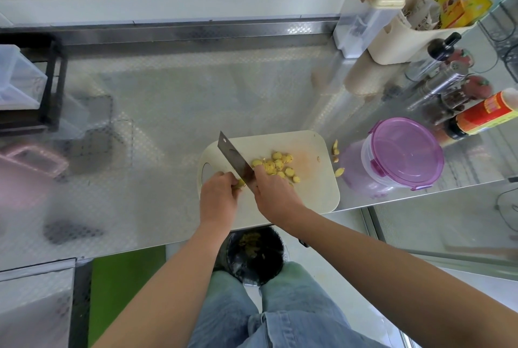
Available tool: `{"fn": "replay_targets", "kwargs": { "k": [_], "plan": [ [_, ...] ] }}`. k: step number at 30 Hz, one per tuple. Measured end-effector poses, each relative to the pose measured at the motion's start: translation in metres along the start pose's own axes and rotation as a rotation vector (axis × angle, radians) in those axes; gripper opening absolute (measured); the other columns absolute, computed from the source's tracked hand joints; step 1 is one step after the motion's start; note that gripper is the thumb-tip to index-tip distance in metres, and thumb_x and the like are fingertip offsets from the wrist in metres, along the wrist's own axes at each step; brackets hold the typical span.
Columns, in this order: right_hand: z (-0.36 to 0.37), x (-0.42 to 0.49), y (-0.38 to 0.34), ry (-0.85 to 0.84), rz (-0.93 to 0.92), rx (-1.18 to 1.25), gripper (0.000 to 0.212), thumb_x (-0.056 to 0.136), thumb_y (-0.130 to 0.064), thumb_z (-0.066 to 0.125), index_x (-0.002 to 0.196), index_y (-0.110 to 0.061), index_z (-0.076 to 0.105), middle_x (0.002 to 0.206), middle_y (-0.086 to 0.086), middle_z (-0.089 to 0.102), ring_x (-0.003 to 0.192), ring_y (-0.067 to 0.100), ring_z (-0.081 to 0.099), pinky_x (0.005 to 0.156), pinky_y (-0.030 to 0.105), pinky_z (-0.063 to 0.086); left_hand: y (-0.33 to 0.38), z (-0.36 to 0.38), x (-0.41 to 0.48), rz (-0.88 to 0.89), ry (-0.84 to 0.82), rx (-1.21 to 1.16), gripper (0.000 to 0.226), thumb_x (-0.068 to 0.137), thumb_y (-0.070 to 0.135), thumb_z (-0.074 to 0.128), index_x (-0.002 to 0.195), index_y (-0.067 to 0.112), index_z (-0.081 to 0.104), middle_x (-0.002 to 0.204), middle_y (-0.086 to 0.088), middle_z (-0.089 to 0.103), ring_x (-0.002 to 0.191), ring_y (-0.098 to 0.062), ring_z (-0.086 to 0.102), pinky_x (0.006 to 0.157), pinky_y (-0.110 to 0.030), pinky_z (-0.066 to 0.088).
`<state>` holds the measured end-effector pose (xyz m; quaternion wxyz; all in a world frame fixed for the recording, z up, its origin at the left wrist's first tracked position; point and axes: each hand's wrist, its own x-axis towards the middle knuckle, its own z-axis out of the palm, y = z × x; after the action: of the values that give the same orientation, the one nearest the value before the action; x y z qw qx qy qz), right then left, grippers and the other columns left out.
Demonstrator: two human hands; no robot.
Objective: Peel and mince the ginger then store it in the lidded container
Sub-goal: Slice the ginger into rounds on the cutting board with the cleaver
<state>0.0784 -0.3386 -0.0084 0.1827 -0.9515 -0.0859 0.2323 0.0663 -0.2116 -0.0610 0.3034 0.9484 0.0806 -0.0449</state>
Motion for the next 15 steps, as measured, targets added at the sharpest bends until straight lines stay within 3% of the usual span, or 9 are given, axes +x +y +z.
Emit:
{"fn": "replay_targets", "kwargs": {
  "k": [7,11,15],
  "plan": [
    [-0.006,0.001,0.003,-0.069,-0.017,-0.062,0.019,0.095,-0.004,0.040,0.113,-0.009,0.037,0.076,0.005,0.044,0.069,0.028,0.044,0.056,0.033,0.031,0.003,-0.002,0.001,0.021,-0.041,0.028,0.008,0.082,0.008,0.072,0.089,0.004,0.073,0.090,-0.011,0.069,0.082,-0.029,0.064,0.075,-0.035,0.051],
    [-0.008,0.005,0.002,-0.098,-0.027,-0.083,0.017,0.094,-0.003,0.041,0.109,-0.010,0.037,0.073,0.002,0.040,0.067,0.026,0.043,0.050,0.031,0.028,0.003,-0.001,0.000,0.048,-0.046,0.055,0.003,0.082,0.003,0.069,0.083,0.003,0.072,0.082,-0.012,0.066,0.078,-0.031,0.061,0.065,-0.036,0.045],
    [-0.007,0.014,-0.007,-0.096,-0.009,-0.099,0.015,0.094,-0.003,0.040,0.096,-0.015,0.031,0.070,-0.001,0.039,0.058,0.019,0.042,0.046,0.029,0.026,0.003,0.001,0.001,0.053,-0.043,0.081,0.004,0.083,0.003,0.066,0.083,0.002,0.070,0.083,-0.014,0.064,0.078,-0.032,0.059,0.065,-0.038,0.042]
  ]
}}
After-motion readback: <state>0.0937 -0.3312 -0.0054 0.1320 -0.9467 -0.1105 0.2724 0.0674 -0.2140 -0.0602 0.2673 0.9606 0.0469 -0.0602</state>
